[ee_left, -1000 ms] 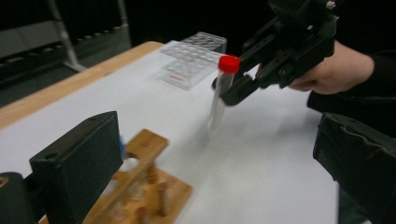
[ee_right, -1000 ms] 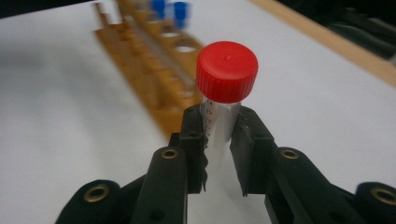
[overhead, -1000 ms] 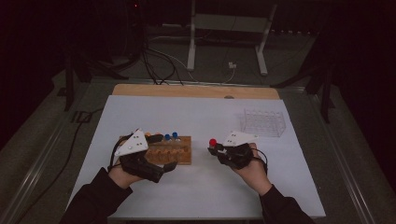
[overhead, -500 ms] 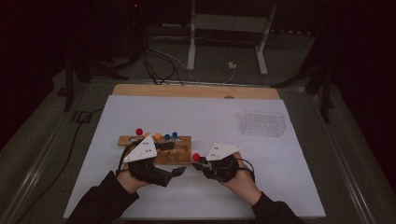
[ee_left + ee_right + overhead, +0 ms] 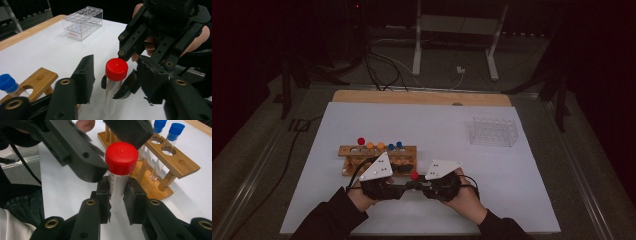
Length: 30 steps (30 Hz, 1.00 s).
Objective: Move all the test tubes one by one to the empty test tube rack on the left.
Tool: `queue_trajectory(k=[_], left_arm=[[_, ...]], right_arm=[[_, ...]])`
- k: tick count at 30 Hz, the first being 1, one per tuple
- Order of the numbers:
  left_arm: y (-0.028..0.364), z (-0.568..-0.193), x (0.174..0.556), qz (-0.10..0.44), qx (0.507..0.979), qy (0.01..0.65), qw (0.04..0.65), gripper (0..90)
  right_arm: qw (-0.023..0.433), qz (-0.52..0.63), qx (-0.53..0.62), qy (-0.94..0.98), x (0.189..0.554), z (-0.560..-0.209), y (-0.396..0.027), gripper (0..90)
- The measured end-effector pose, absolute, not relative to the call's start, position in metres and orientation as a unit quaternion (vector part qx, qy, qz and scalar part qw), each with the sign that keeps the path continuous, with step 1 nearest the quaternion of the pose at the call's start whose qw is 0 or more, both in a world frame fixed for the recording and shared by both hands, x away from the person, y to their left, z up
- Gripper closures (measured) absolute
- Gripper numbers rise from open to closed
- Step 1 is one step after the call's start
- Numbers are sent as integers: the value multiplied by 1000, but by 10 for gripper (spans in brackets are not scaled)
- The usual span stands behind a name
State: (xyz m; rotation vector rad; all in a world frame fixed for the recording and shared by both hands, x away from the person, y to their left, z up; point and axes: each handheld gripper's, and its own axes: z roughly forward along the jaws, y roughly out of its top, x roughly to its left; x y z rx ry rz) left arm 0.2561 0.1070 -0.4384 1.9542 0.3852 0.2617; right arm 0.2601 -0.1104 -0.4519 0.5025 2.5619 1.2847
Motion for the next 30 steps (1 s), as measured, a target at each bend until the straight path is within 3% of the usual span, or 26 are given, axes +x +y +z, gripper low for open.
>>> queue_trajectory(k=[6, 13, 24, 30], left_arm=[[105, -440, 256, 115, 824, 153, 534, 693], [107, -436, 255, 126, 824, 143, 533, 717], [144, -407, 262, 178, 803, 179, 540, 718], [169, -396, 268, 206, 790, 208, 539, 719]], right_arm=[[115, 439, 168, 875, 259, -451, -109, 751], [98, 449, 174, 871, 260, -450, -111, 729], [121, 493, 217, 834, 267, -435, -138, 313], [131, 495, 241, 824, 270, -434, -147, 135]])
